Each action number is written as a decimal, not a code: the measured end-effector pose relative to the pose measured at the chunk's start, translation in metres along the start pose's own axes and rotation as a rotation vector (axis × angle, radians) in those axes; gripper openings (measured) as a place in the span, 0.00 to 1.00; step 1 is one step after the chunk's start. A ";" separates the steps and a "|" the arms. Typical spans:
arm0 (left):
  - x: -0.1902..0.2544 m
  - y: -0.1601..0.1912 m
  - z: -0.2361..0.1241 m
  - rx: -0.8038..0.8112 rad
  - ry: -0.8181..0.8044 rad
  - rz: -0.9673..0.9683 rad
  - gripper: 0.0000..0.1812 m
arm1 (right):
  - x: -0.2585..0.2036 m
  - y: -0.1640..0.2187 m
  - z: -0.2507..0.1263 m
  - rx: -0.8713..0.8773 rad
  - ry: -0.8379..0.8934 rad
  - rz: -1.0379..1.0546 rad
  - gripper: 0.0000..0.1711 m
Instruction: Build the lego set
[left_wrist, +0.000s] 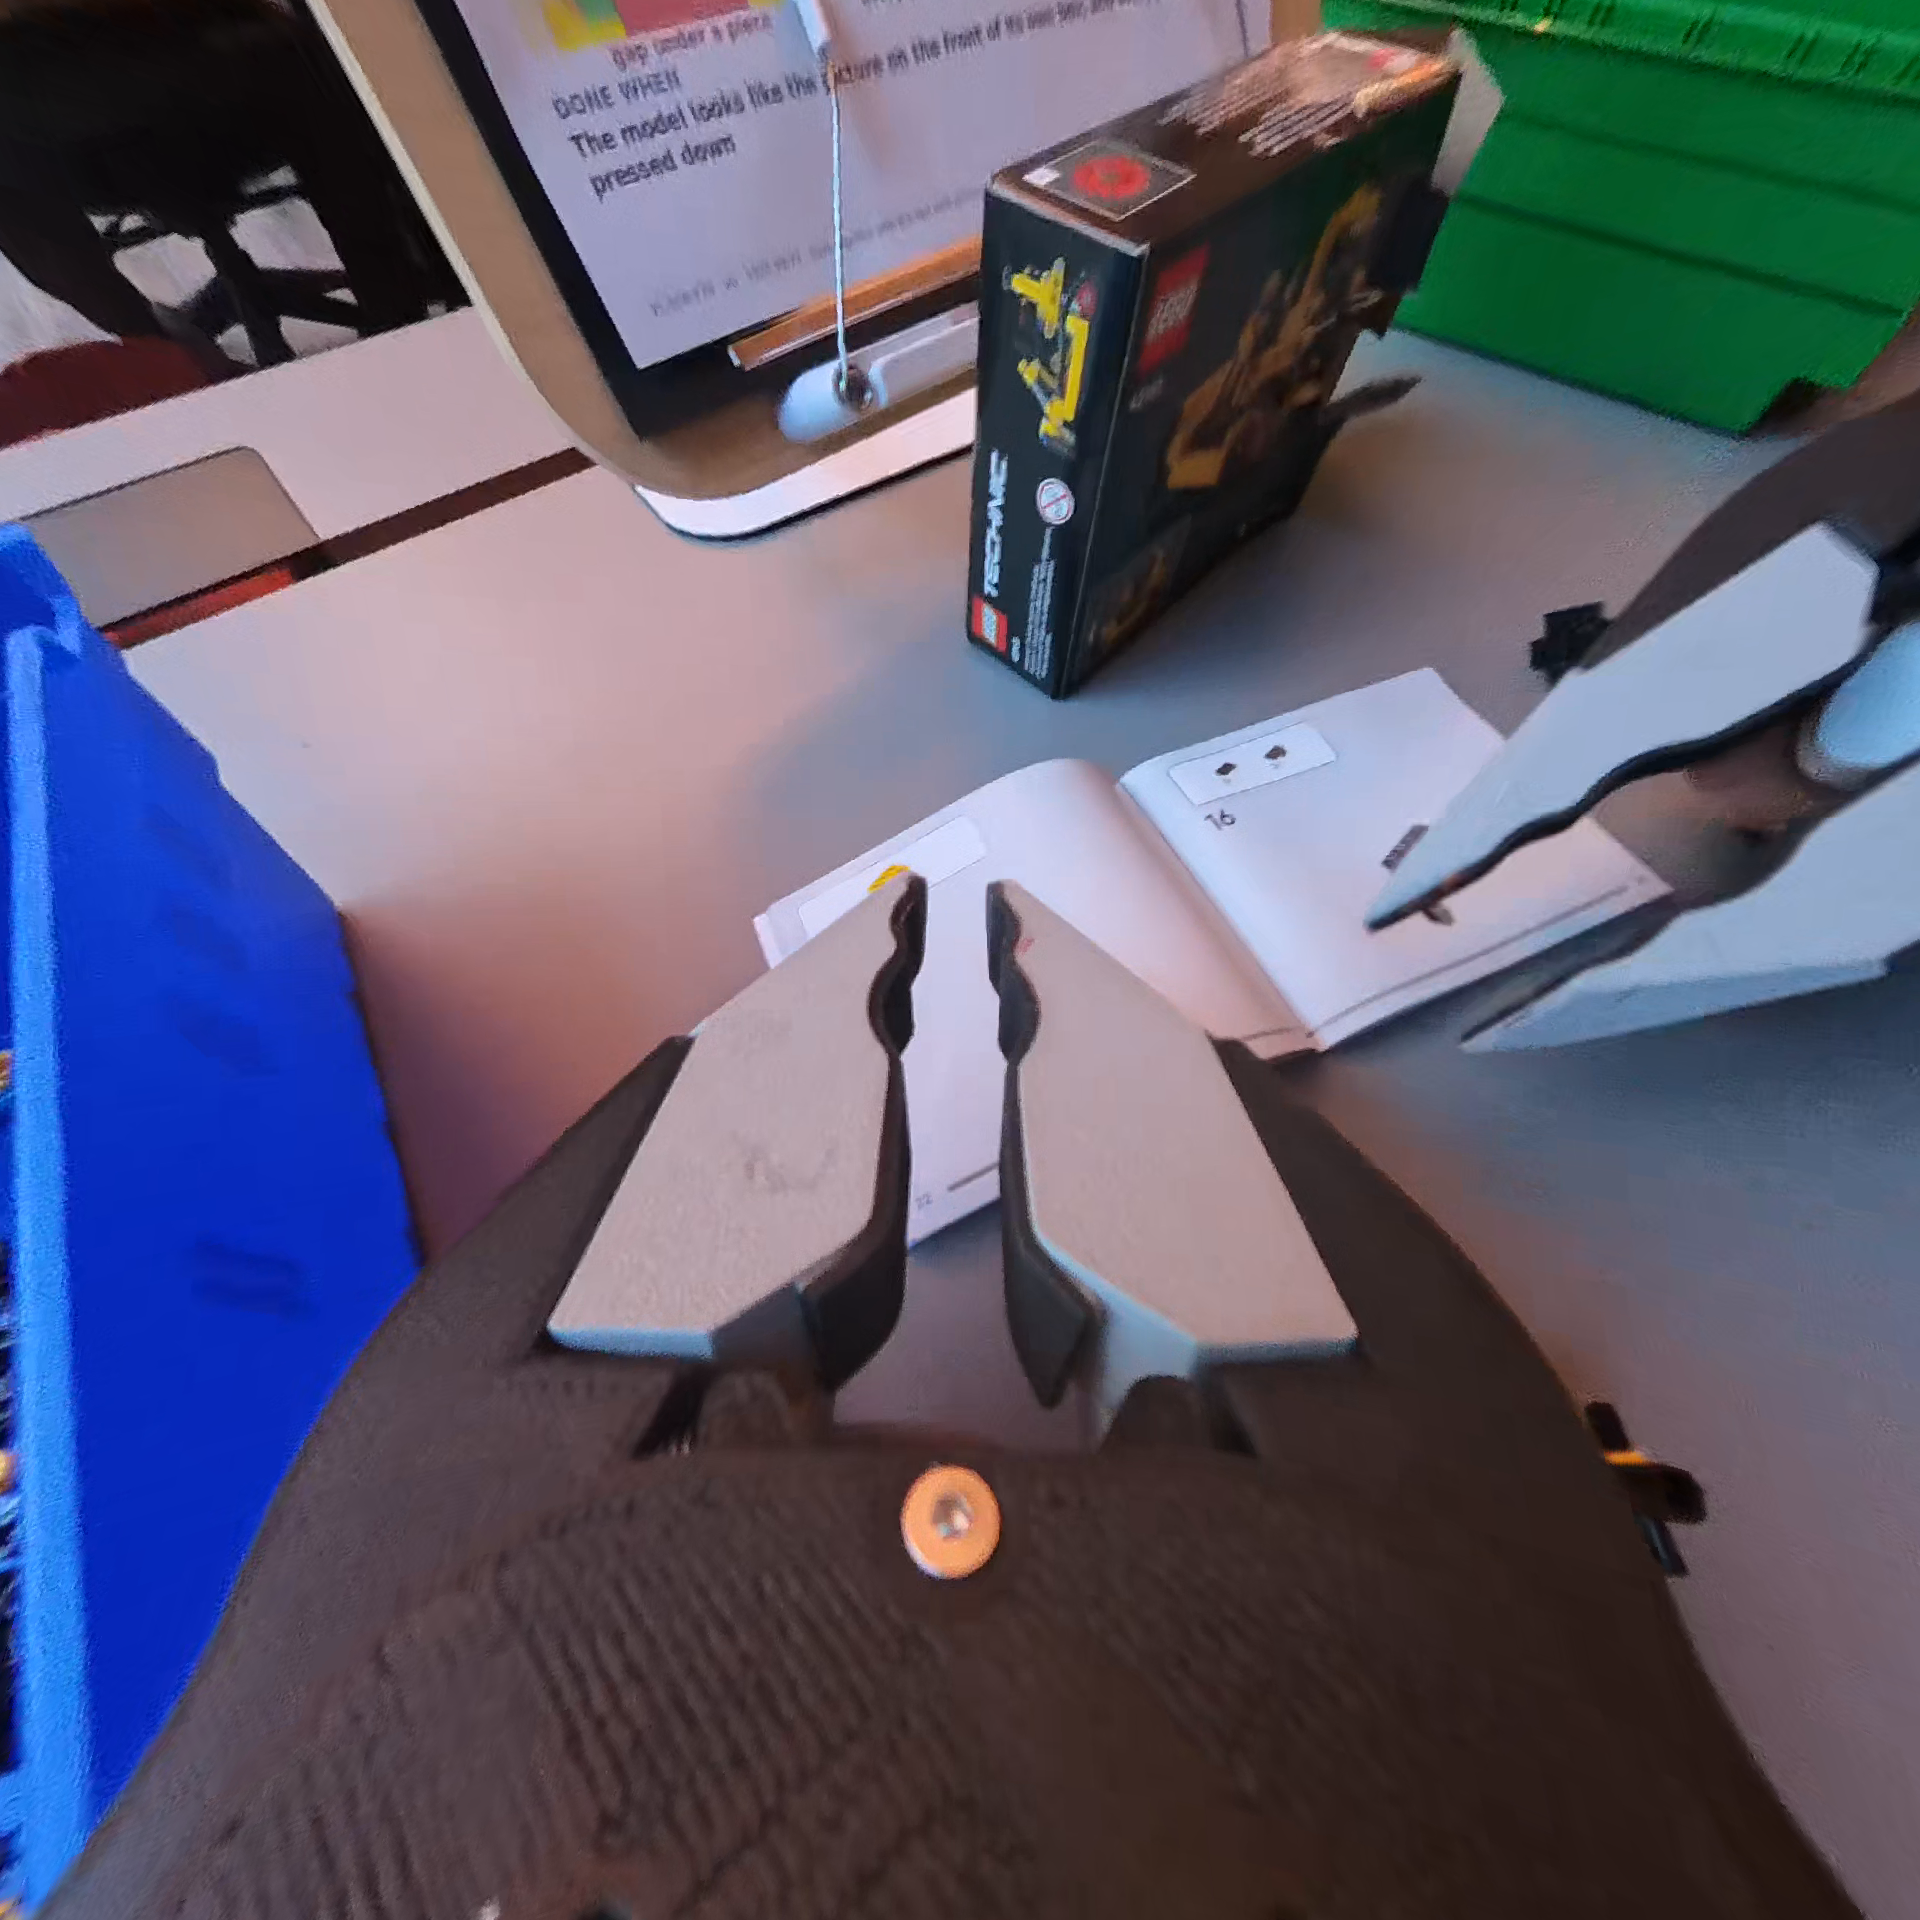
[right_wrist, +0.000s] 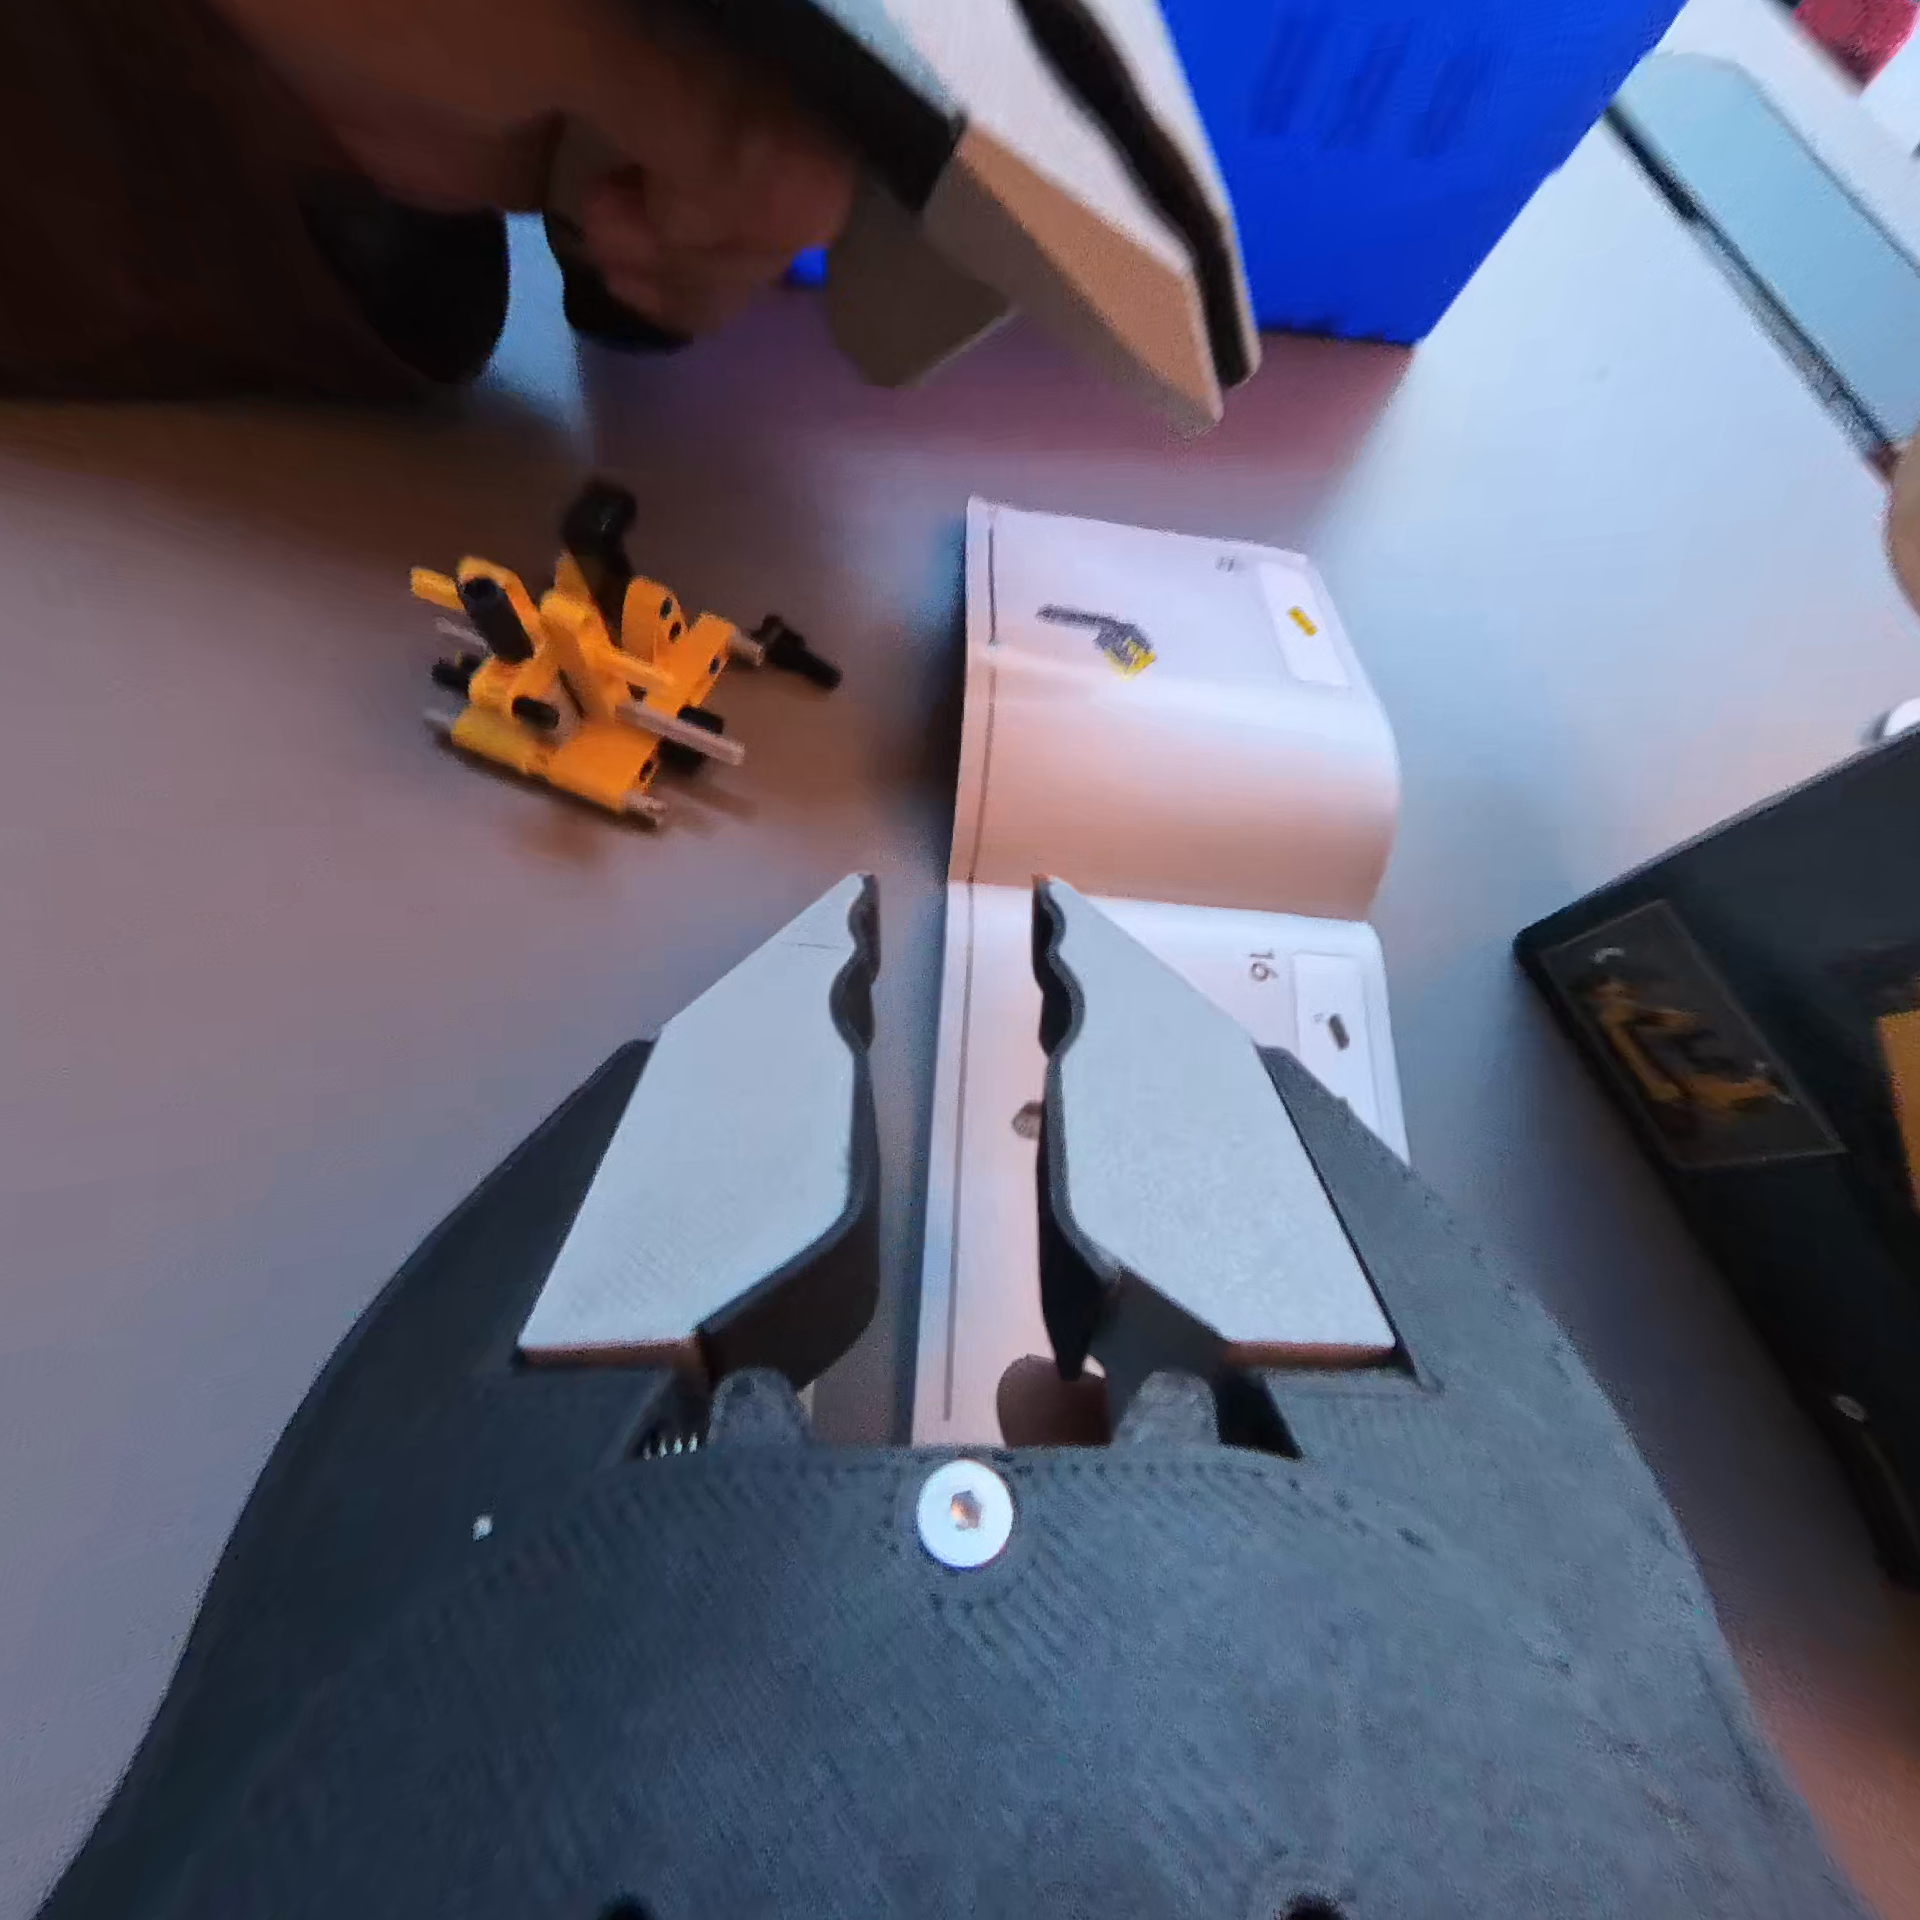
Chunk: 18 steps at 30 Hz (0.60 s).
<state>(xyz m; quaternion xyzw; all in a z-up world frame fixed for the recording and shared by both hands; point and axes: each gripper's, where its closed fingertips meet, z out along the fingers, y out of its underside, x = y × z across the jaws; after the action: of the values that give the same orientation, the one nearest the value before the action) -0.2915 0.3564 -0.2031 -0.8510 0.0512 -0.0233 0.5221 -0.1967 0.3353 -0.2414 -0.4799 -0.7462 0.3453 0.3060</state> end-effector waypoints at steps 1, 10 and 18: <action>0.005 0.003 0.002 -0.008 0.028 -0.003 0.05 | -0.001 0.007 0.002 -0.038 0.003 -0.023 0.16; 0.017 0.051 0.019 -0.275 0.017 0.133 0.01 | 0.020 0.030 -0.003 -0.178 0.135 -0.211 0.18; 0.020 0.045 0.018 -0.237 0.048 0.089 0.05 | 0.047 0.026 -0.022 -0.145 0.272 -0.187 0.16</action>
<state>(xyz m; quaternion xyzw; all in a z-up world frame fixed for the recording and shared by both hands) -0.2731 0.3504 -0.2517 -0.9029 0.1037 -0.0145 0.4169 -0.1830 0.3917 -0.2434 -0.4714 -0.7622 0.1926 0.3997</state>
